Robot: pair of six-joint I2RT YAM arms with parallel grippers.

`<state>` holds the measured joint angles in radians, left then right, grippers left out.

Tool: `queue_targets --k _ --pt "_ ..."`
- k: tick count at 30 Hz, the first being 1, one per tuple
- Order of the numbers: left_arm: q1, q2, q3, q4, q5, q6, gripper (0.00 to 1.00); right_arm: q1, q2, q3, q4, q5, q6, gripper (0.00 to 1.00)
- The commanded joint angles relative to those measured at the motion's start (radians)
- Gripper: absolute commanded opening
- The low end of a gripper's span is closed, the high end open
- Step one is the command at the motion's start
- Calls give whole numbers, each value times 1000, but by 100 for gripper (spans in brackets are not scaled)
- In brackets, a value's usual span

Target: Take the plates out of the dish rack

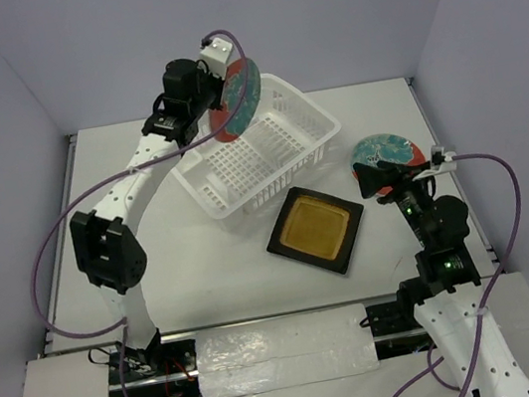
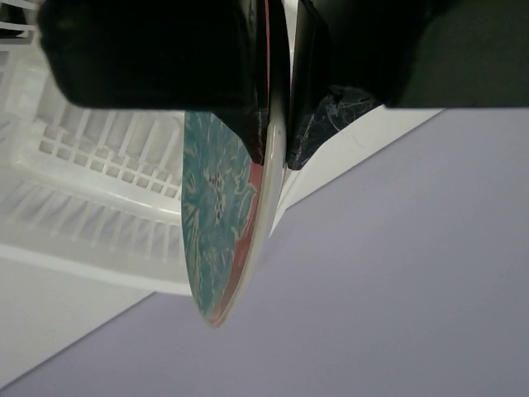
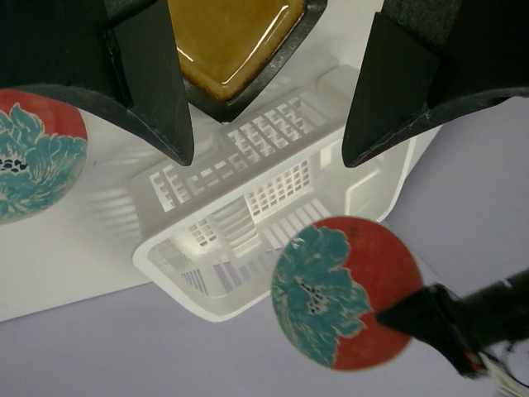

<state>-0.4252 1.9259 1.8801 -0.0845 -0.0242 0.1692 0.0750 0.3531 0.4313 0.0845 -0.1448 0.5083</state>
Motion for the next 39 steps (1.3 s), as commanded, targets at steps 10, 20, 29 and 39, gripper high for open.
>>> queue_targets --k 10,20,29,39 --pt "-15 -390 -119 235 30 -253 0 2 191 9 265 -289 58 87" --pt "-20 -432 -104 196 243 -607 0 3 392 46 533 -450 190 91" --pt "-26 -527 -309 384 368 -844 0 5 451 46 661 -470 176 91" --pt "-66 -553 -457 531 449 -932 0 2 530 44 807 -495 317 90"
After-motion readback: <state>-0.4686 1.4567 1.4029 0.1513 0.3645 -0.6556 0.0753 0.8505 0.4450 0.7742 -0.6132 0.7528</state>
